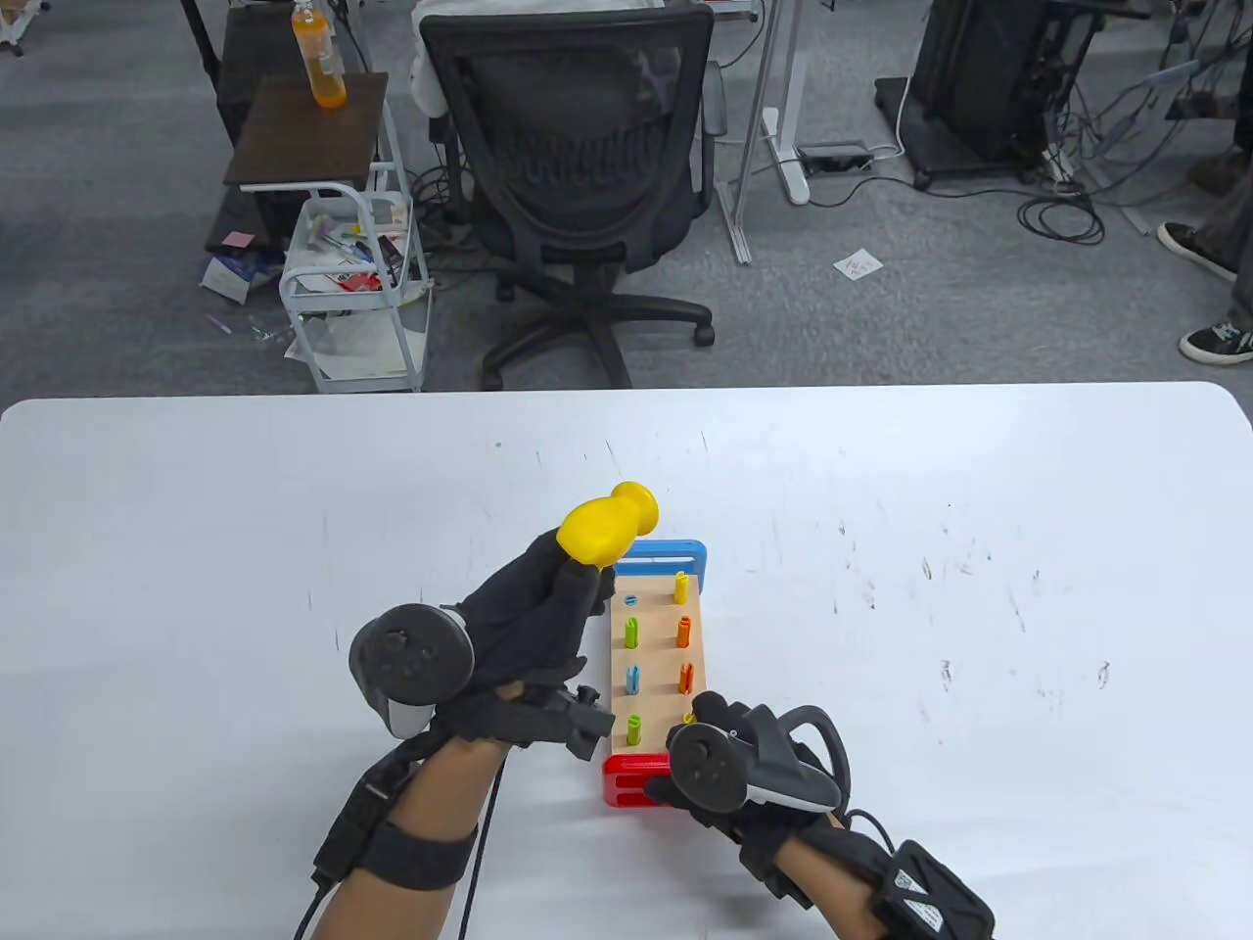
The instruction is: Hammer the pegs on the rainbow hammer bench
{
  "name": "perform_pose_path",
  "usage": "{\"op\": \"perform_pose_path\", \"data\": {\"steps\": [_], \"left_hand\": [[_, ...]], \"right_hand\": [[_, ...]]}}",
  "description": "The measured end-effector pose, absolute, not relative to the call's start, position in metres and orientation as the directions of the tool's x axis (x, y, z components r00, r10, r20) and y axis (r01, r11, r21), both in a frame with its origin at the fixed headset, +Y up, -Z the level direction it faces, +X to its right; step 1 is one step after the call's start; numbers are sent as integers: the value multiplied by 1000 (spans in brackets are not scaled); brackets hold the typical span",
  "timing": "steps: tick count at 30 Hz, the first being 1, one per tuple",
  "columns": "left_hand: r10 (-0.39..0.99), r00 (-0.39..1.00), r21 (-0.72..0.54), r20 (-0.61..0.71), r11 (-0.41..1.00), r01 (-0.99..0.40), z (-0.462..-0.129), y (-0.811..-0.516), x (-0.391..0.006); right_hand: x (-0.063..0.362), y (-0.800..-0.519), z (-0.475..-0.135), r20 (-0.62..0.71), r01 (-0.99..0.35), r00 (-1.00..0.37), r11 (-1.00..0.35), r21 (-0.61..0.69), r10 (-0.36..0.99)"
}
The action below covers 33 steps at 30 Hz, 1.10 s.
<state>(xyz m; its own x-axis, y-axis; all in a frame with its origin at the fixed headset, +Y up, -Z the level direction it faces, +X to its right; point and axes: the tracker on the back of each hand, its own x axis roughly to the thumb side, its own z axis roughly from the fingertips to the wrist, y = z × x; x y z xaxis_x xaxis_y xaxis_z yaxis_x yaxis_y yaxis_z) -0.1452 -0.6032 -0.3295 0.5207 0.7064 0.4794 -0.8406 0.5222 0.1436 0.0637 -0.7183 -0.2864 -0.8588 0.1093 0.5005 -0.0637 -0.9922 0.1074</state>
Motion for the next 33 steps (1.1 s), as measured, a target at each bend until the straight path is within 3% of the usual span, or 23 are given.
{"op": "perform_pose_path", "data": {"steps": [1, 2, 4, 5, 7, 8, 12, 17, 20, 21, 22, 23, 24, 25, 26, 28, 31, 33], "left_hand": [[717, 607, 93, 343, 617, -781, -335, -615, -143], [654, 732, -87, 190, 754, -651, -346, -638, -138], [422, 906, -430, -1, 818, -382, -362, -686, -132], [489, 869, -449, 81, 796, -406, -365, -693, -137], [696, 718, -254, -5, 694, -674, -363, -683, -136], [701, 710, -285, 73, 696, -659, -362, -674, -137], [760, 577, -73, 299, 621, -781, -341, -631, -141], [729, 365, 56, 579, 410, -910, -331, -626, -145], [727, 440, 81, 527, 473, -878, -343, -652, -145], [750, 537, 46, 387, 566, -823, -352, -668, -143], [731, 647, -55, 217, 671, -739, -361, -678, -141], [520, 854, -437, -17, 764, -474, -371, -698, -136], [395, 917, -677, 47, 688, -262, -369, -691, -147], [645, 764, -531, 20, 654, -539, -370, -692, -146], [738, 674, -267, -20, 646, -715, -361, -681, -143], [703, 673, -132, 231, 707, -694, -357, -661, -145], [748, 554, 15, 366, 590, -807, -342, -638, -146], [773, 454, 25, 444, 496, -868, -337, -632, -146]], "right_hand": [[64, -718, -286, 501, -63, -859, -992, 108, 109], [64, -718, -286, 501, -62, -858, -992, 109, 108], [64, -718, -286, 503, -62, -858, -992, 108, 108], [64, -719, -286, 504, -64, -857, -992, 107, 110], [64, -719, -286, 505, -62, -856, -992, 110, 109], [64, -719, -286, 506, -62, -856, -992, 108, 108], [64, -719, -286, 507, -63, -855, -992, 108, 109], [64, -719, -285, 505, -61, -856, -992, 107, 107], [64, -719, -285, 505, -62, -856, -992, 106, 107], [64, -719, -285, 506, -64, -856, -992, 105, 108], [64, -719, -285, 506, -63, -856, -993, 104, 108], [64, -719, -285, 506, -63, -856, -992, 105, 108], [64, -719, -285, 505, -66, -856, -992, 104, 110], [64, -719, -285, 506, -69, -855, -992, 104, 113], [64, -719, -285, 505, -62, -856, -992, 106, 107], [64, -719, -286, 507, -68, -855, -992, 105, 113], [64, -719, -286, 506, -67, -855, -992, 105, 111], [64, -719, -286, 505, -65, -856, -992, 105, 109]]}}
